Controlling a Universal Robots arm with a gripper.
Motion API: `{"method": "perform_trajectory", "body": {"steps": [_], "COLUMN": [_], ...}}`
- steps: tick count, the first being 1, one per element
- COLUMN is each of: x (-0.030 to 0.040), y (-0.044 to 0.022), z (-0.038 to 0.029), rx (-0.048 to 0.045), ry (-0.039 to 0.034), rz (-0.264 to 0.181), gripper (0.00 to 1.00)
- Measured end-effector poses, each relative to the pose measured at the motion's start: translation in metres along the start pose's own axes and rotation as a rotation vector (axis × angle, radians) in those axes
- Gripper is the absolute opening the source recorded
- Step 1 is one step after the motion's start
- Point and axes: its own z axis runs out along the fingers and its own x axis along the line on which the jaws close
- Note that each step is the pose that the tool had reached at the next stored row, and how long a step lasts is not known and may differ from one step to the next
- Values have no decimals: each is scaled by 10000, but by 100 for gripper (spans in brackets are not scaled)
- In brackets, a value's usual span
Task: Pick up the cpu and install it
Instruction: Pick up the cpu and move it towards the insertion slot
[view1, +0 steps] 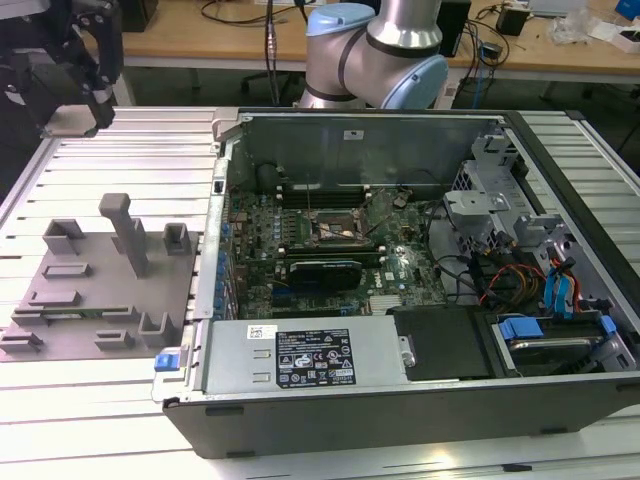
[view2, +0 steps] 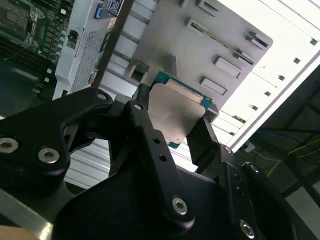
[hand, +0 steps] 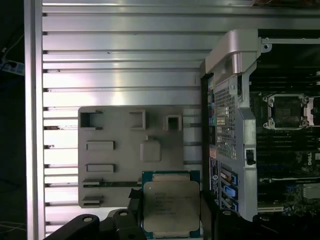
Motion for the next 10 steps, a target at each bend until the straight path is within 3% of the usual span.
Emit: {"method": "perform_trajectory", "body": {"steps": [10], "x": [-339], "y": [6], "z": [14], "rx": [0], "ry": [0], "rz": [0], "gripper": [55]}}
